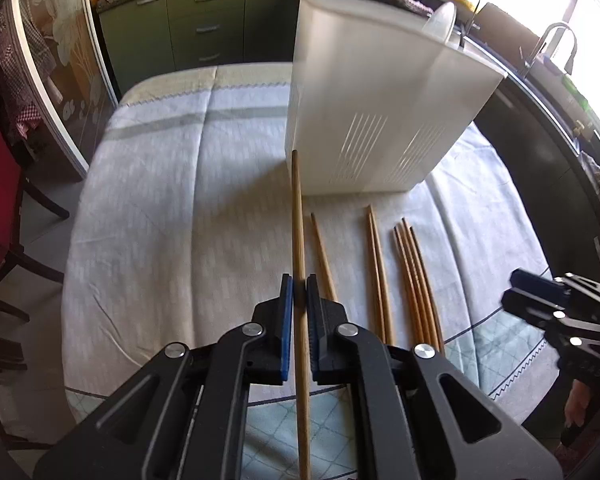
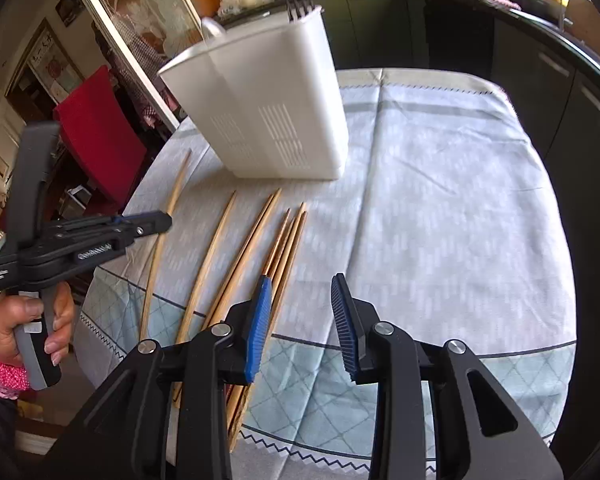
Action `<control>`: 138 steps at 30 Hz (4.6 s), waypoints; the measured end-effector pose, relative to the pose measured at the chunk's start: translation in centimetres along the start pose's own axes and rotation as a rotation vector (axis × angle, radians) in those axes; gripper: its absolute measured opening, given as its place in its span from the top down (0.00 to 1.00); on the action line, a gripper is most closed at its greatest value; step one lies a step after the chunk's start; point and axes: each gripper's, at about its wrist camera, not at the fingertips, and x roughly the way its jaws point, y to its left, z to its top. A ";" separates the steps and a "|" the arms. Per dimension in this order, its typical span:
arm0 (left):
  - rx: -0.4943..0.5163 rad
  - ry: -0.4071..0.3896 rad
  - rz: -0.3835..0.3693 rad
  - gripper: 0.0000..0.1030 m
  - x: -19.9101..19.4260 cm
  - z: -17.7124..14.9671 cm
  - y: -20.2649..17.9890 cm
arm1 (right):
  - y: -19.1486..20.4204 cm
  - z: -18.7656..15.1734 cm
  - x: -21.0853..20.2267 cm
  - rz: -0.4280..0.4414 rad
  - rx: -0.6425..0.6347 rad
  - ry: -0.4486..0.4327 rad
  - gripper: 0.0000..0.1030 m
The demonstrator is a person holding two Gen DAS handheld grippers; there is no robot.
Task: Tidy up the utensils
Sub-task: 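Grasp one wooden chopstick with the left gripper while the right gripper moves to the chopsticks, then raise the chopstick upright with the left gripper while the right gripper grasps another chopstick, then drop the chopsticks into the white holder, opening the left gripper while the right gripper releases its chopstick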
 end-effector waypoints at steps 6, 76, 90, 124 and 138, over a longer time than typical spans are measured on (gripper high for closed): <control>0.025 -0.241 0.000 0.93 -6.2 -0.8 0.7 | 1.0 1.4 4.9 -0.008 -0.001 0.168 0.77; 0.084 -0.643 0.003 0.93 -16.6 12.5 -4.0 | 2.8 -0.2 -10.7 -0.027 -0.064 -0.255 0.94; 0.105 -0.430 0.029 0.93 -7.5 11.7 -2.9 | 5.3 5.6 -16.5 -0.016 -0.086 -0.401 0.94; -0.089 0.161 -0.184 0.83 5.0 0.7 0.7 | 4.2 7.2 -13.3 -0.025 -0.064 -0.390 0.80; -0.041 0.216 0.020 0.83 8.0 0.6 -1.4 | -2.4 -2.5 -7.9 0.037 0.067 -0.230 0.79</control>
